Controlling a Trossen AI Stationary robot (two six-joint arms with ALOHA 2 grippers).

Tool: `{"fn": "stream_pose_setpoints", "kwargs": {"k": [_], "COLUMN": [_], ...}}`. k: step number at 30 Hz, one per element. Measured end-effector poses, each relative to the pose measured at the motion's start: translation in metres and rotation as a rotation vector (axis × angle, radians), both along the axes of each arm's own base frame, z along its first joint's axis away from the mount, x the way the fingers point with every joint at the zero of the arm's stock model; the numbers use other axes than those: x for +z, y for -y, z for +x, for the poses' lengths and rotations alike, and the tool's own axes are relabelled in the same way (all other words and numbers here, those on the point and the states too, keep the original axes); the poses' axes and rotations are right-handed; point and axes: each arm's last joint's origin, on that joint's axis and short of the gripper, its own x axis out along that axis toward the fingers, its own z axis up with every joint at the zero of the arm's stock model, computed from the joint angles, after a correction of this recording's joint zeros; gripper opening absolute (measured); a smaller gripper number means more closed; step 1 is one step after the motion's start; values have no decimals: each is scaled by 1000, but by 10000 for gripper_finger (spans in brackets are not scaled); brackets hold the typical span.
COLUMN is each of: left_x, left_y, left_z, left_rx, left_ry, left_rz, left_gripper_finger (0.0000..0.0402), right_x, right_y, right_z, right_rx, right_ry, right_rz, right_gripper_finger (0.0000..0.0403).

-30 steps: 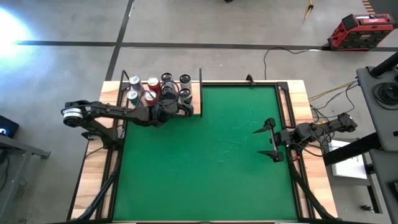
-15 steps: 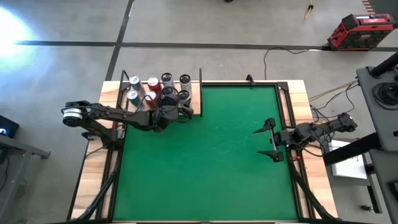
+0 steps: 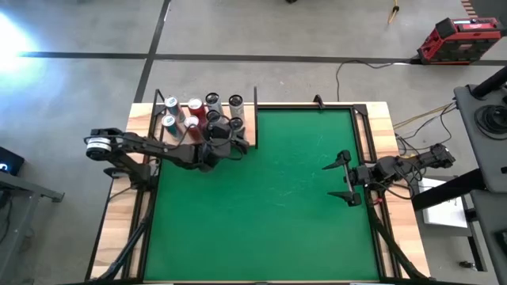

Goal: Place canned beverage on shelf
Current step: Put the white yellow soda can on the shelf aligned with the other white yellow soda can

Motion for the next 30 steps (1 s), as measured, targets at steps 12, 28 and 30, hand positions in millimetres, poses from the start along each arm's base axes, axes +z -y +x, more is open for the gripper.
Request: {"fn": "stream_pose_setpoints", "kwargs": {"k": [12,28,30], "left_x": [-5,-7,-7], "left_y": [-1,-1,-1], "left_z": [5,4,4], "left_rx": [33,26,25], "left_ry": [21,-22,-28], "left_rz": [20,25,24], "left_gripper_finger": [258,258,258], "right_x": [0,0,0], "right_y": [0,0,0], "right_z": [0,0,0], "right_rx": [0,0,0], "right_ry": [-1,0,-1], "right_rz": [0,0,0], "right_gripper_finger": [396,396,396]}}
